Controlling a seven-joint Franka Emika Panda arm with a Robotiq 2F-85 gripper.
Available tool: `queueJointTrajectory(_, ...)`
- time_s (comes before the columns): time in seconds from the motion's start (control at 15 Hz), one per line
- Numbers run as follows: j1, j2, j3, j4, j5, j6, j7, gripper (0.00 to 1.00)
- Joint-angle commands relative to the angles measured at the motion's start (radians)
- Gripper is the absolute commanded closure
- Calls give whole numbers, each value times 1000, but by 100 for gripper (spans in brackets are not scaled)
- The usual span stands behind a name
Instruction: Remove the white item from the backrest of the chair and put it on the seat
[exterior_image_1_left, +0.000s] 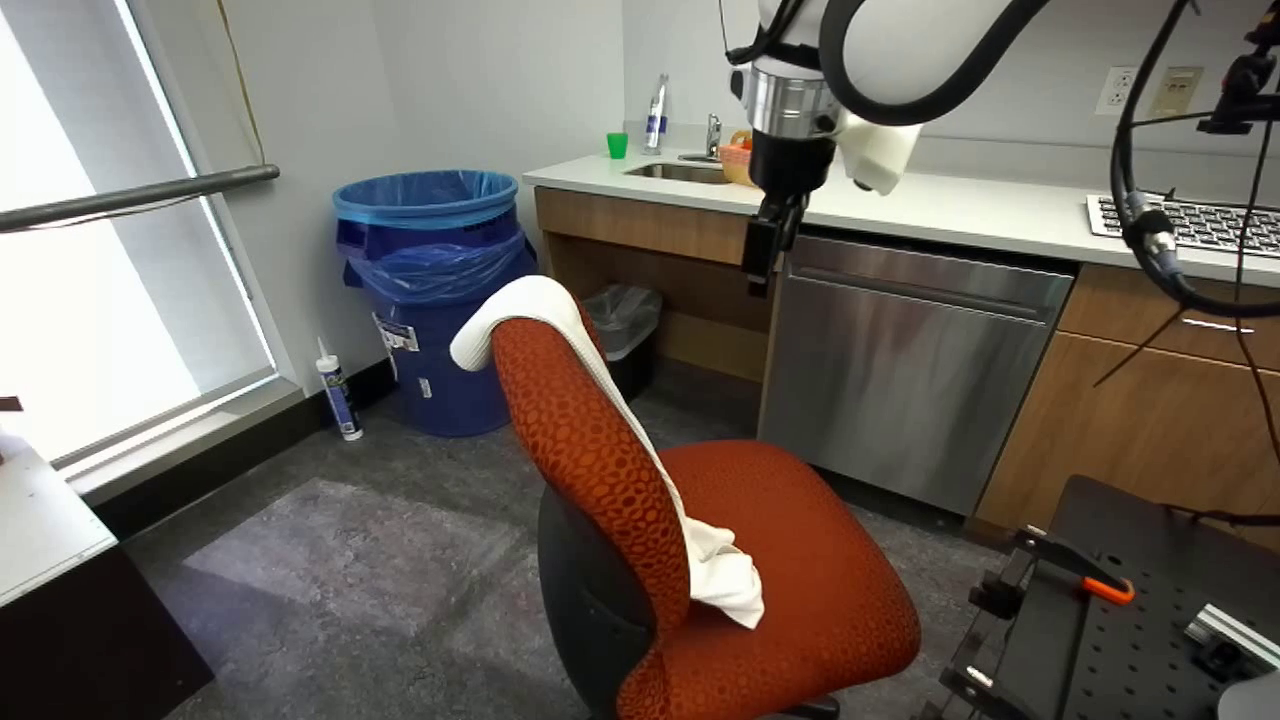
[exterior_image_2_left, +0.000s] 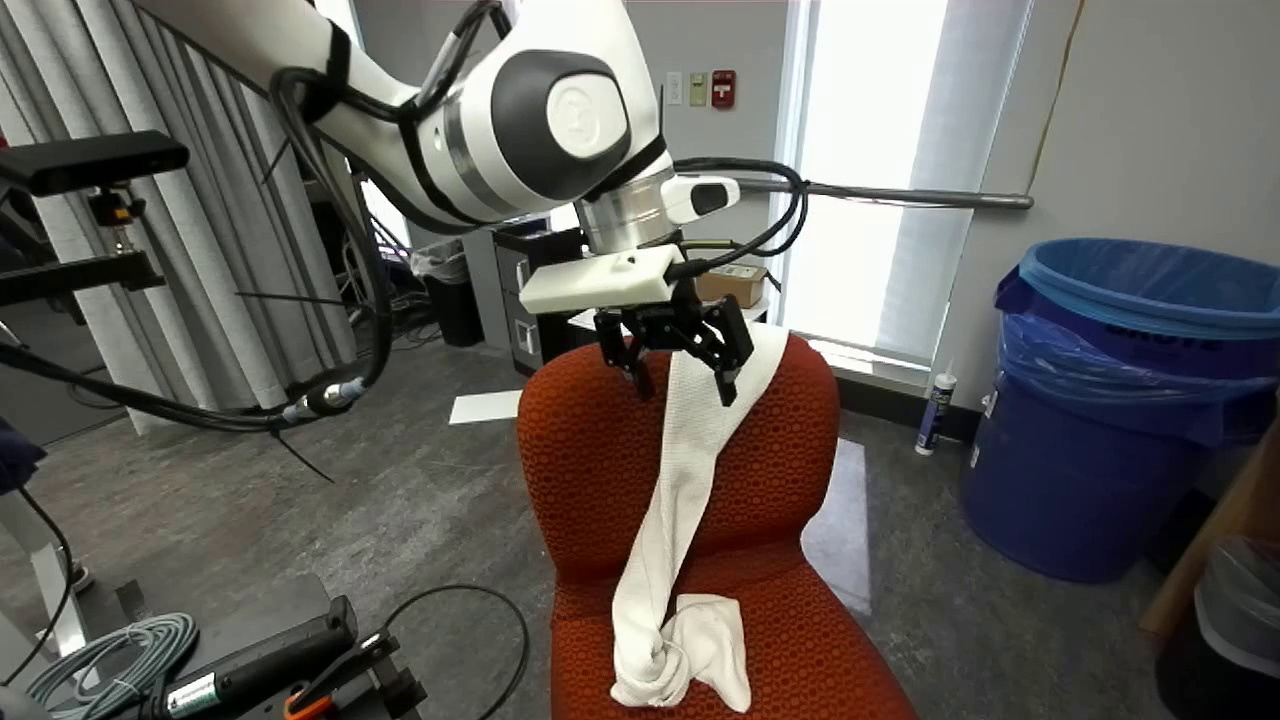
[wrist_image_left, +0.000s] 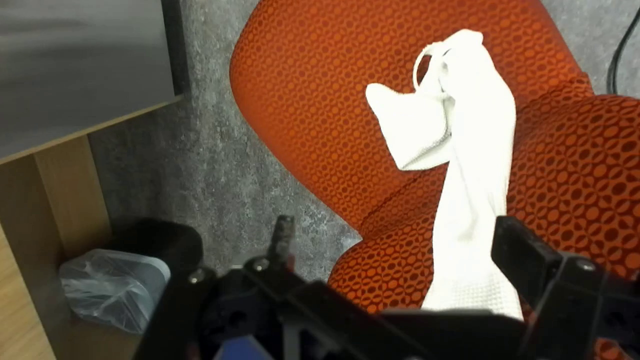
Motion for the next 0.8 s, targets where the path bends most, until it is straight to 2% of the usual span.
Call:
queueJointTrajectory(0.0,1,133,-3,105,-27,87,46,0)
queueJointTrajectory(0.33,21,289,7,272,93,74,-18,0)
queueJointTrajectory(0.73,-2,450,58,475,314,4,-179,0)
